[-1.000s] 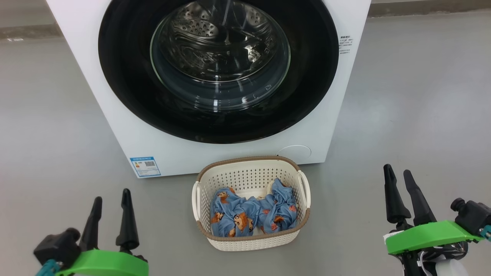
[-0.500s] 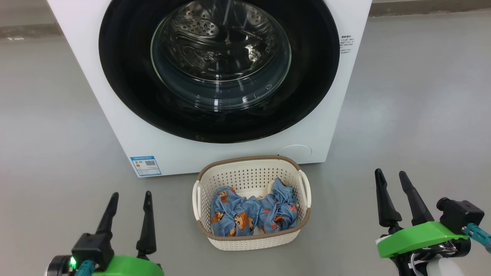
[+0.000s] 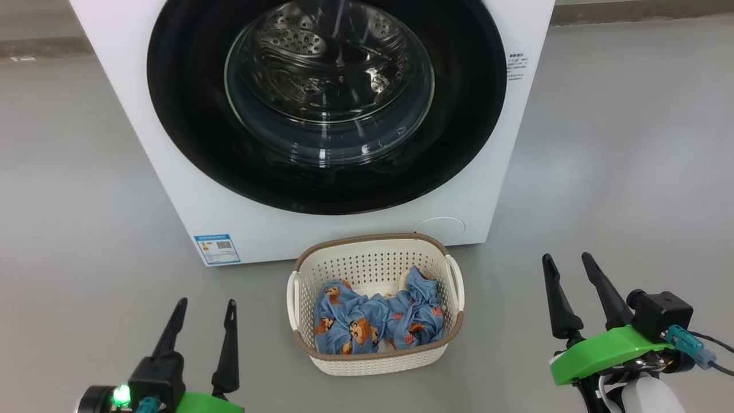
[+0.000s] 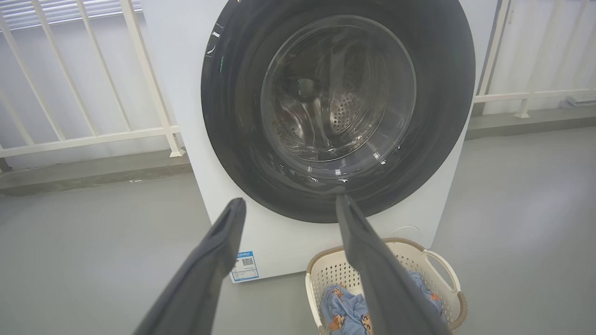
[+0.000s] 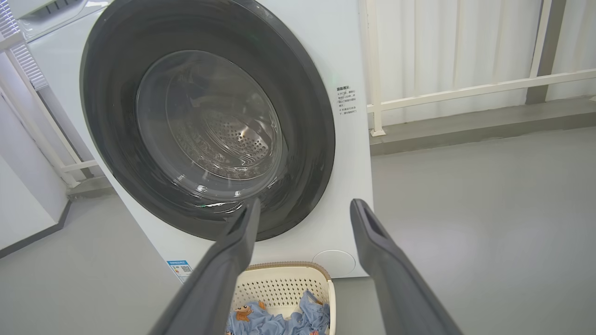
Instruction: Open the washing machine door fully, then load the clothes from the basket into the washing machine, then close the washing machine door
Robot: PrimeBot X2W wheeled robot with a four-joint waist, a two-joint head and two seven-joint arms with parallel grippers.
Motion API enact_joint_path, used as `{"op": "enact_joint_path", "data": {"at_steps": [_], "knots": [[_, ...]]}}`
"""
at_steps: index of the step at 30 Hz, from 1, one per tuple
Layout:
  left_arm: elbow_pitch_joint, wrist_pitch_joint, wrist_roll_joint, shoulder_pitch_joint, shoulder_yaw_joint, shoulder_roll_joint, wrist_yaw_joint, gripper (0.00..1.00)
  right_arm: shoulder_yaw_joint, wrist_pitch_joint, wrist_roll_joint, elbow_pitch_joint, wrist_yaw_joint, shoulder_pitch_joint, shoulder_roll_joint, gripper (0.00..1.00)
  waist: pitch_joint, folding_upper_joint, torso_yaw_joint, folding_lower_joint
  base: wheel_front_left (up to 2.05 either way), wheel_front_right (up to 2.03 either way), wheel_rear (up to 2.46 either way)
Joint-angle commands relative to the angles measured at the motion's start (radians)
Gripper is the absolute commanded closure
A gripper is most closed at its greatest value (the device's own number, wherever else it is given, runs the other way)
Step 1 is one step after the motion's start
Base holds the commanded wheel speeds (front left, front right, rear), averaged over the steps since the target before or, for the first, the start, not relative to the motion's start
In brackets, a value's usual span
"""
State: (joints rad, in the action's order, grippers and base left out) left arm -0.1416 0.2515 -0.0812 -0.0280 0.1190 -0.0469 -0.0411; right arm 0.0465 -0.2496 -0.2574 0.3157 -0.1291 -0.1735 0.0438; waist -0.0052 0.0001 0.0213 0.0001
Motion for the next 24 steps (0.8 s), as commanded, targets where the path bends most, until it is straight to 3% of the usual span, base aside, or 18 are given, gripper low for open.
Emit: {"op": "enact_joint_path", "data": {"at_steps": [1,24], "knots": [[0.011,0.01,0.004,-0.037,-0.033,-0.007,-0.003,0.0,-0.026,-0.012,0.01,-0.016,-0.002,-0.047,0.006,0.0,-0.001,-0.0001,-0.002,-0.0001,0.0,0.0,0.0],[-0.05,0.01,-0.012,-0.046,-0.036,-0.004,0.007,0.0,-0.023,-0.012,-0.005,0.028,-0.002,-0.055,0.006,0.0,-0.002,-0.0001,0.0,-0.0001,0.0,0.0,0.0]]}}
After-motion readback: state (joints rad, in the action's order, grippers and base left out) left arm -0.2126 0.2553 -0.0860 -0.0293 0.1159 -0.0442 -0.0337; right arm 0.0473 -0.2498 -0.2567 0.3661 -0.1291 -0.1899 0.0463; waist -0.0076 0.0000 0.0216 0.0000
